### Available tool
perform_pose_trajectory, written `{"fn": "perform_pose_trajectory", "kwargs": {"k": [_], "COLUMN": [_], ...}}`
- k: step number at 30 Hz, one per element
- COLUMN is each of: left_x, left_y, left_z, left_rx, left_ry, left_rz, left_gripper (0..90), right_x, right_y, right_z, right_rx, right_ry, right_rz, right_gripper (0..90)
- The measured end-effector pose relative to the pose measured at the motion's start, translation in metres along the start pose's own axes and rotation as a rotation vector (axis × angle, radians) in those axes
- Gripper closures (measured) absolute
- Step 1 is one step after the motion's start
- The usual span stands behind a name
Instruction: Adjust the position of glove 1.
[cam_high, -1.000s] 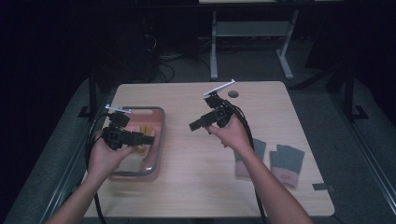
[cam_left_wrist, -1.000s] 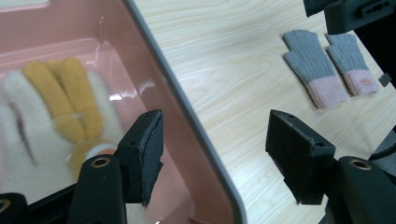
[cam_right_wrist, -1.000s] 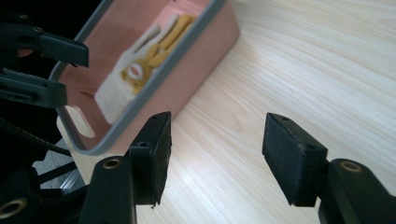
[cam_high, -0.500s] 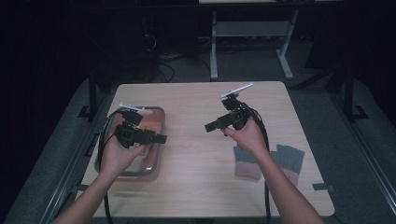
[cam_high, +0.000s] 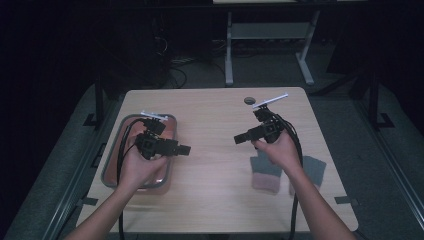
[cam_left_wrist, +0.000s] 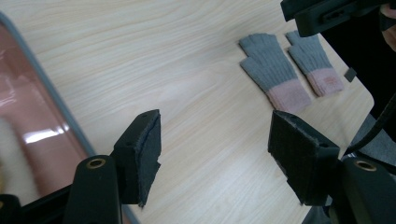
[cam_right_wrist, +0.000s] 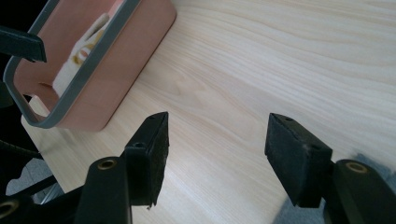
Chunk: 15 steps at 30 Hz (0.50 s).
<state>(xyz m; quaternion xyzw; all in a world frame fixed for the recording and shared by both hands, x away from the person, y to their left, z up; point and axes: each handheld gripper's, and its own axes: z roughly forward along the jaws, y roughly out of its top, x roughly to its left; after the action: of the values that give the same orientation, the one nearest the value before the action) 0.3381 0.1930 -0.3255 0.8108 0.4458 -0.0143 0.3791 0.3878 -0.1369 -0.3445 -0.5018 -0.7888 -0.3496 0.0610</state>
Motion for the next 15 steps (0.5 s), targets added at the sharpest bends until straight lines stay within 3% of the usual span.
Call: {"fn": "perform_pose_trajectory", "kwargs": {"k": [15], "left_x": [-0.022], "left_y": [0.008], "left_z": [0.023], "left_rx": [0.017], "left_ry": [-0.042], "left_rz": [0.037], "left_gripper": [33.2], "right_x": [-0.025], "right_y": [-0.024], "right_z": [-0.021], "right_rx": [-0.007], "right_ry": [-0.046], "right_rz": [0.028], "right_gripper": [39.3]}}
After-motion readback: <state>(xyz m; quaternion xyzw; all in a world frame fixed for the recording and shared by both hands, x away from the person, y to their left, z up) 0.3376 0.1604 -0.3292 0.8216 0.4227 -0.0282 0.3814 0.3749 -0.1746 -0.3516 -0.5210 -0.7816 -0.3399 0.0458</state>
